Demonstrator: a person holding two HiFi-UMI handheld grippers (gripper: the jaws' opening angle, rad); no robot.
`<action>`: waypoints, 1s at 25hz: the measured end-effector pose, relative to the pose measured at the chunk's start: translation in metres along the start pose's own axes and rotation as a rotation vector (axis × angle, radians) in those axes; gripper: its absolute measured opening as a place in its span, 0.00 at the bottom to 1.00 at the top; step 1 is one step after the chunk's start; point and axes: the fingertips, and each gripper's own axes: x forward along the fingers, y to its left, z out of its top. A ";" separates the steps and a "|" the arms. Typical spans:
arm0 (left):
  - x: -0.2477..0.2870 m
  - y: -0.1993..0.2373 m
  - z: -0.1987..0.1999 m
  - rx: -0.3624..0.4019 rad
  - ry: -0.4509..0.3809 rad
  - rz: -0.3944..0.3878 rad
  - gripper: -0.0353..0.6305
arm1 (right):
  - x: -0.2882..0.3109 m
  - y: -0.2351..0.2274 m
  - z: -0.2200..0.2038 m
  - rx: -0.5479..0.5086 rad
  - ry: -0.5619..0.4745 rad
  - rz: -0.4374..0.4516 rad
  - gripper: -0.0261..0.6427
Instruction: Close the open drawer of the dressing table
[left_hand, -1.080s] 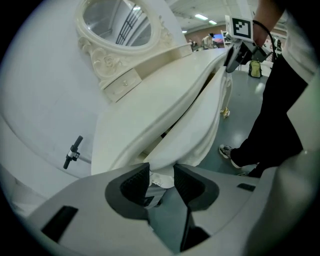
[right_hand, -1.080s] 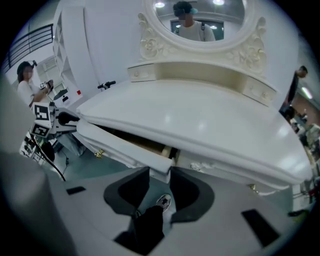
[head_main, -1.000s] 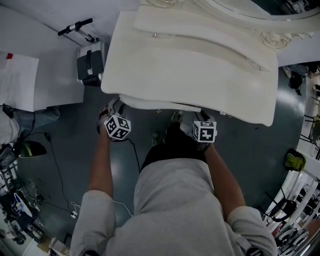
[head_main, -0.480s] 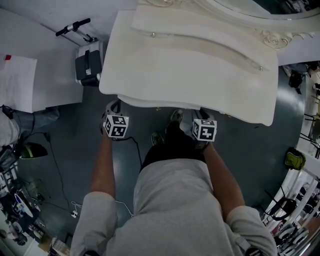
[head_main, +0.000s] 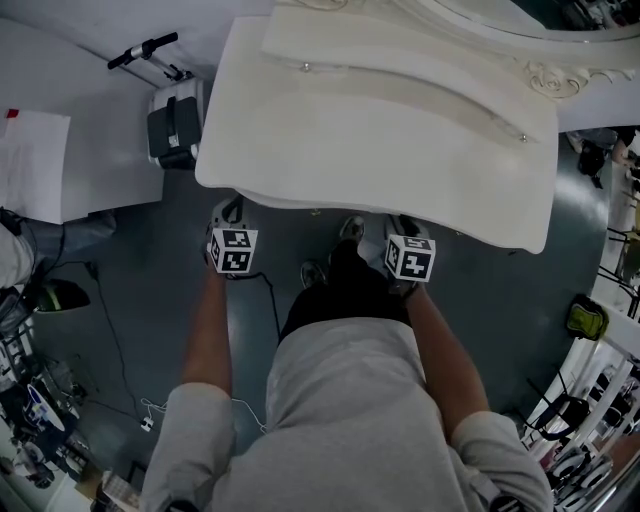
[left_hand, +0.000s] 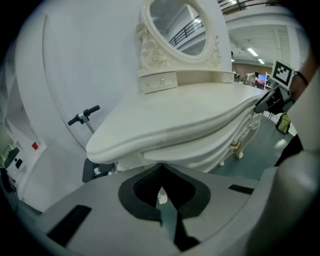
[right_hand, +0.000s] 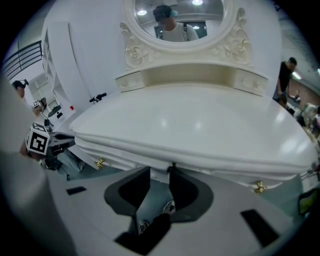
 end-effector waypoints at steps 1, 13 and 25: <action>0.000 0.000 0.001 0.003 -0.002 0.008 0.07 | 0.000 -0.001 0.001 0.009 -0.008 0.003 0.23; 0.009 -0.006 0.003 -0.062 -0.039 0.029 0.07 | 0.007 -0.002 0.007 0.086 -0.126 0.010 0.23; 0.016 -0.021 0.010 -0.191 -0.025 0.038 0.07 | 0.011 -0.009 0.013 0.106 -0.148 -0.042 0.18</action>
